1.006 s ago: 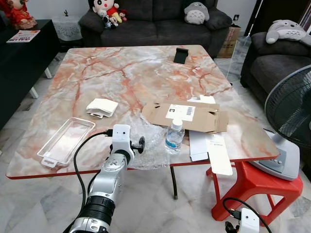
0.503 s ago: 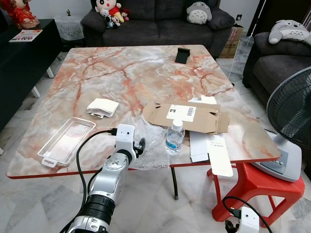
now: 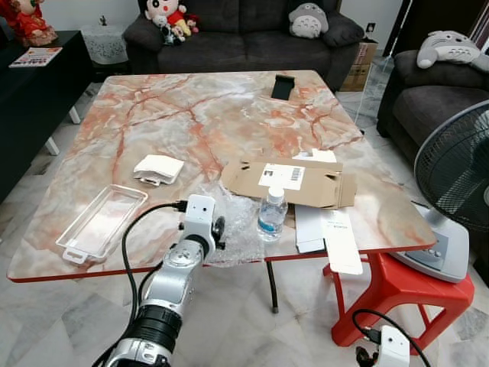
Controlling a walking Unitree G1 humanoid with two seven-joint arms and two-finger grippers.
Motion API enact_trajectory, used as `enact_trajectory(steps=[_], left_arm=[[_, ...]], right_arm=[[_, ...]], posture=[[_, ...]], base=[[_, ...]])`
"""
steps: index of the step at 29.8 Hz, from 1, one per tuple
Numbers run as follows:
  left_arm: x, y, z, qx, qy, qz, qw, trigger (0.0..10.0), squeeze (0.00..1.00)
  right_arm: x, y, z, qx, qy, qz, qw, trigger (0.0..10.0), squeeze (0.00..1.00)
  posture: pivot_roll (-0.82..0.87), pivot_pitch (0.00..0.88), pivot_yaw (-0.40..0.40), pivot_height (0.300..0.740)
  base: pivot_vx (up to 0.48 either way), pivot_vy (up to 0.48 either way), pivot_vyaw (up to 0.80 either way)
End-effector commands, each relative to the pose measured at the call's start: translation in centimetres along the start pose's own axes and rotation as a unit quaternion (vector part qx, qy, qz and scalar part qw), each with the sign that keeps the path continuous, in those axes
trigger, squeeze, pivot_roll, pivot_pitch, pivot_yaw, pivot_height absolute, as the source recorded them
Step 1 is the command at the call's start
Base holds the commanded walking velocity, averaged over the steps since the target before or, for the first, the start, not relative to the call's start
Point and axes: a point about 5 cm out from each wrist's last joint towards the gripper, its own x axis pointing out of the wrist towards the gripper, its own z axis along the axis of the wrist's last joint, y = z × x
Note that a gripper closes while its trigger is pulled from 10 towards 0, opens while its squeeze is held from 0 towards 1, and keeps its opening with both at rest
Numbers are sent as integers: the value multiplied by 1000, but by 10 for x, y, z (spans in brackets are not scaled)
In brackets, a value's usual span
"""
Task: Picking trash to rubbish bin
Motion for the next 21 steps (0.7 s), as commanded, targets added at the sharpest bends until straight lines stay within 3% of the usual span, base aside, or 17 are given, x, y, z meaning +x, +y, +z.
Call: enact_trajectory(steps=[1,2,9,13,15,16,18,19,21], left_arm=[[0,4,5,-4,-14,16,1000,0,0],[-1,9,13,-12,-39,33,999,0,0],[-4,25,32,-1,-97,92,991,0,0],[-9,32,55,-6,-163,135,977,0,0],[-10,33,57,-12,-171,139,975,0,0],[-12,33,63,-15,-193,148,970,6784,0],[-12,33,64,-14,-200,150,968,6784,0],[-14,32,67,-9,-215,153,965,10000,0],[-15,31,72,2,-237,158,958,10000,0]], right_arm=[[-1,-4,-1,3,7,-7,1000,10000,0],[-1,-4,-1,3,7,-8,1000,10000,0],[0,-4,-1,3,7,-11,1000,10000,0],[-1,-5,-1,2,8,-12,1000,10000,0],[-1,-5,-1,2,8,-12,1000,10000,0],[-1,-6,-1,3,8,-12,1000,10000,0],[-1,-6,-1,2,8,-12,1000,10000,0],[-1,-6,-1,3,7,-12,1000,10000,0],[-1,-7,-2,3,7,-13,1000,10000,0]], posture=[[-56,40,-51,740],[-56,40,-51,740],[-55,38,-54,740],[-53,37,-56,740],[-53,37,-56,740],[-54,37,-57,740],[-54,37,-57,740],[-54,36,-59,740],[-54,36,-59,740]], base=[[0,0,0],[0,0,0],[0,0,0],[0,0,0],[0,0,0],[0,0,0],[0,0,0],[0,0,0],[0,0,0]])
